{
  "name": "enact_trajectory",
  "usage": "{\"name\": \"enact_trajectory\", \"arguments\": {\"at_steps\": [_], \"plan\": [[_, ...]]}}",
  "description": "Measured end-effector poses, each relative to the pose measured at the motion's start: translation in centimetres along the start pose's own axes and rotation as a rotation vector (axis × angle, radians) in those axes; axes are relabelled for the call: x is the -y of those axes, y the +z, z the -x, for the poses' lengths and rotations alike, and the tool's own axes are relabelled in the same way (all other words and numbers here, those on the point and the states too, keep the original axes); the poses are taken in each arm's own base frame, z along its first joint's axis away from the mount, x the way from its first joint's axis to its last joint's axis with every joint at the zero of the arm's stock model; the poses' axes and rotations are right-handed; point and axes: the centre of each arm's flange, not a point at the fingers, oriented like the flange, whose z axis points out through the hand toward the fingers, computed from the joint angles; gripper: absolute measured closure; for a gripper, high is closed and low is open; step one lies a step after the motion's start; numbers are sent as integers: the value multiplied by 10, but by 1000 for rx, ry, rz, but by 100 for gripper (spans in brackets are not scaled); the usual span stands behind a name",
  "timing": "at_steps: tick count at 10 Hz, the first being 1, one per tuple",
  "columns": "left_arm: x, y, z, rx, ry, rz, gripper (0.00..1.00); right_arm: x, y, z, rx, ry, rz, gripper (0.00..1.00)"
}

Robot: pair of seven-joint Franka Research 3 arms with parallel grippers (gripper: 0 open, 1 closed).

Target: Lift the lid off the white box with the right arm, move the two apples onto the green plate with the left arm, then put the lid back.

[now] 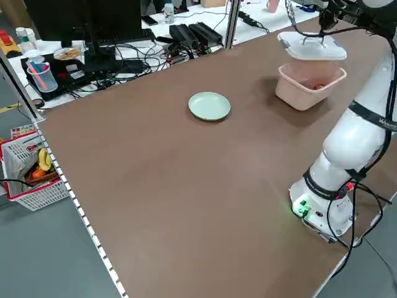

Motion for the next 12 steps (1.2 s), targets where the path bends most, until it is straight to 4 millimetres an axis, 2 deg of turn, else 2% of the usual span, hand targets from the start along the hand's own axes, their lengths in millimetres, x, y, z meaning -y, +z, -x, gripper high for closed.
{"name": "enact_trajectory", "arguments": {"at_steps": [3,6,9,10,12], "plan": [[-82,0,36,9,-29,17,3,-57,-15,34,-2,46,-22,94],[-166,17,68,14,-20,57,3,-107,-23,69,-5,94,-34,94],[-277,58,120,4,40,100,2,-149,-25,102,-1,144,-45,94],[-305,74,134,-1,51,104,3,-160,-25,112,-1,158,-48,94],[-337,115,139,-5,12,94,3,-177,-25,129,-2,180,-76,94]]}}
